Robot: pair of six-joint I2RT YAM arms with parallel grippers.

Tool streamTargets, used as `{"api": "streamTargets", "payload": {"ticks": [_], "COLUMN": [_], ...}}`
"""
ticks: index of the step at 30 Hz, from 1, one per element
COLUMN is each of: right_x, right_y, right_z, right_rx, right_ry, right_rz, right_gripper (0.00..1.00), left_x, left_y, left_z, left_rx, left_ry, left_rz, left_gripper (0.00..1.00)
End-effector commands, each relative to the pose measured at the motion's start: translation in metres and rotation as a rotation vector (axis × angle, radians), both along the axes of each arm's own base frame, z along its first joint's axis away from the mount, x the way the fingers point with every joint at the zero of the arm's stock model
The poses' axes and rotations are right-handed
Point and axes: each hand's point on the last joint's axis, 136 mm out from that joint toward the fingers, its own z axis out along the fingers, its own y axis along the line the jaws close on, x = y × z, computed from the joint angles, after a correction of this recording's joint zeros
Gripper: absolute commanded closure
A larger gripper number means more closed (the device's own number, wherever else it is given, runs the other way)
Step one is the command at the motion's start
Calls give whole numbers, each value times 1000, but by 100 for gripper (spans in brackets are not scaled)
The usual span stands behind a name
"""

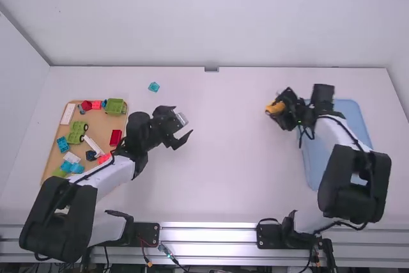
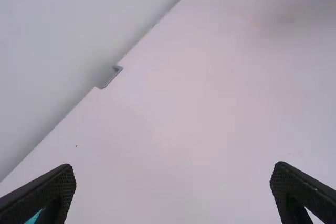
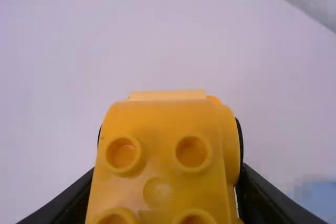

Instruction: Assemble lego blocks to make yellow taxi

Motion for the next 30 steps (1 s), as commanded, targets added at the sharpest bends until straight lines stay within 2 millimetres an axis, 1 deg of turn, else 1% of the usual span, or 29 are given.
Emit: {"api": "streamTargets", "payload": {"ticks": [1, 2, 4, 5, 6, 7, 8, 9, 14, 17, 19, 20, 21, 23, 24, 25, 27, 29, 30], "right_x": [5, 5, 0, -6, -10, -11, -17, -20, -25, -26, -28, -30, -33, -34, -36, -37, -38, -42, -42], "right_y": [-55, -76, -106, -130, -140, -142, -156, -162, -178, -181, -180, -181, -183, -187, -193, -196, -197, -195, -195], "right_z": [14, 14, 10, 2, -4, -5, -18, -26, -65, -79, -85, -87, -89, -90, -92, -92, -90, -80, -80], "right_rx": [5, 15, 27, 30, 35, 36, 39, 39, 69, 78, 80, 74, 61, 44, 32, 25, 9, -8, -8], "right_ry": [-20, -16, 1, 27, 46, 49, 85, 102, 168, 194, 212, 222, 234, 242, 259, 267, 293, 330, 330], "right_rz": [-186, -257, -365, -449, -487, -492, -543, -559, -614, -627, -630, -635, -645, -672, -721, -751, -792, -843, -843], "right_gripper": [53, 50, 48, 47, 47, 48, 48, 49, 49, 49, 49, 47, 38, 23, 1, 1, 1, 1, 1], "left_x": [1, 1, 1, 1, 1, 1, 2, 2, 2, 2, 3, 3, 3, 3, 3, 3, 6, 15, 15], "left_y": [3, 3, 4, 3, 3, 3, 3, 3, 3, 3, 4, 4, 4, 3, 3, 3, 4, 9, 9], "left_z": [-2, -2, -2, -1, -1, -1, 0, 0, 2, 2, 2, 3, 3, 3, 3, 3, 9, 19, 19], "left_rx": [-10, -10, -10, -10, -10, -10, -11, -12, -13, -14, -32, -42, -51, -53, -53, -55, -102, -184, -184], "left_ry": [9, 10, 9, 6, 5, 4, 0, -2, -10, -7, 4, 9, 15, 17, 17, 17, 24, 57, 57], "left_rz": [33, 33, 34, 33, 33, 33, 33, 33, 33, 33, 45, 51, 52, 54, 53, 54, 77, 151, 151], "left_gripper": [1, 1, 1, 1, 1, 1, 1, 1, 1, 1, 1, 1, 1, 1, 1, 3, 1, 1, 1]}}
